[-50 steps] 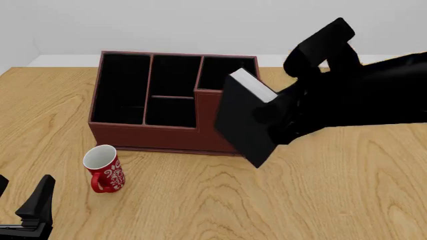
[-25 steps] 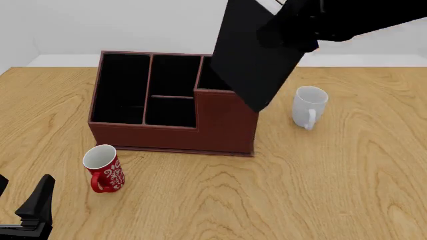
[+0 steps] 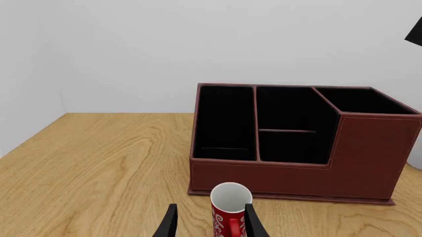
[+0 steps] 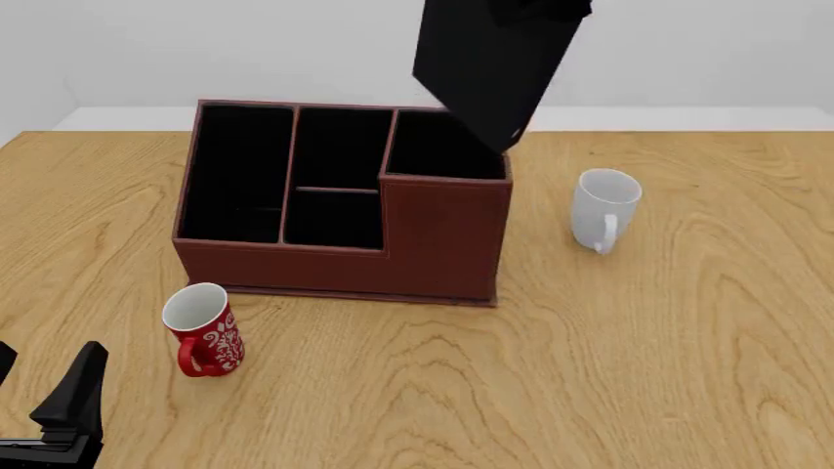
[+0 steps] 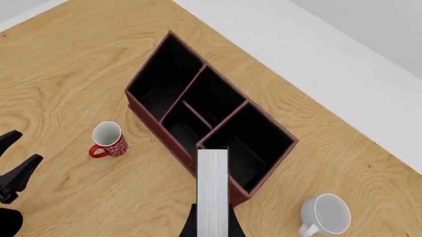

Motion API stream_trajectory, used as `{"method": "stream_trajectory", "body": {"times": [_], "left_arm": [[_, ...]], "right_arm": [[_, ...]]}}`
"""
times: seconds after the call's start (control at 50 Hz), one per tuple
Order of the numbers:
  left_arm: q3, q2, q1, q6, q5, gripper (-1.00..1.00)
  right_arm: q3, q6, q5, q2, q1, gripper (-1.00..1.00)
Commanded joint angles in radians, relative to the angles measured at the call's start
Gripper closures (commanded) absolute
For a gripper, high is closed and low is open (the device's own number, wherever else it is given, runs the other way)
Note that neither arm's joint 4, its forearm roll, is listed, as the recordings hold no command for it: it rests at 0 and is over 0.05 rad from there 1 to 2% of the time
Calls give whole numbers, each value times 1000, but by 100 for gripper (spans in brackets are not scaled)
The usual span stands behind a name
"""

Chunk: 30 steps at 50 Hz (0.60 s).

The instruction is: Pick up the book and place it in the right compartment of the caddy.

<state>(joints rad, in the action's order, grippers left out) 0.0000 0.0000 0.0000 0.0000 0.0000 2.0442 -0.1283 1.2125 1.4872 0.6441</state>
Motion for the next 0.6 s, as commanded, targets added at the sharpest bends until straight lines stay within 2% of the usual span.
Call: {"method": "stream_trajectory", "body": {"times": [0.02, 0.38, 0.6], "left_arm": [[0, 0, 0, 0, 0, -100], [0, 0, 0, 0, 0, -100], [0, 0, 0, 0, 0, -100]], "right_arm": [[88, -13, 7, 76, -36, 100], [179, -47, 7, 187, -95, 100], [229, -26, 7, 243, -109, 100]]}}
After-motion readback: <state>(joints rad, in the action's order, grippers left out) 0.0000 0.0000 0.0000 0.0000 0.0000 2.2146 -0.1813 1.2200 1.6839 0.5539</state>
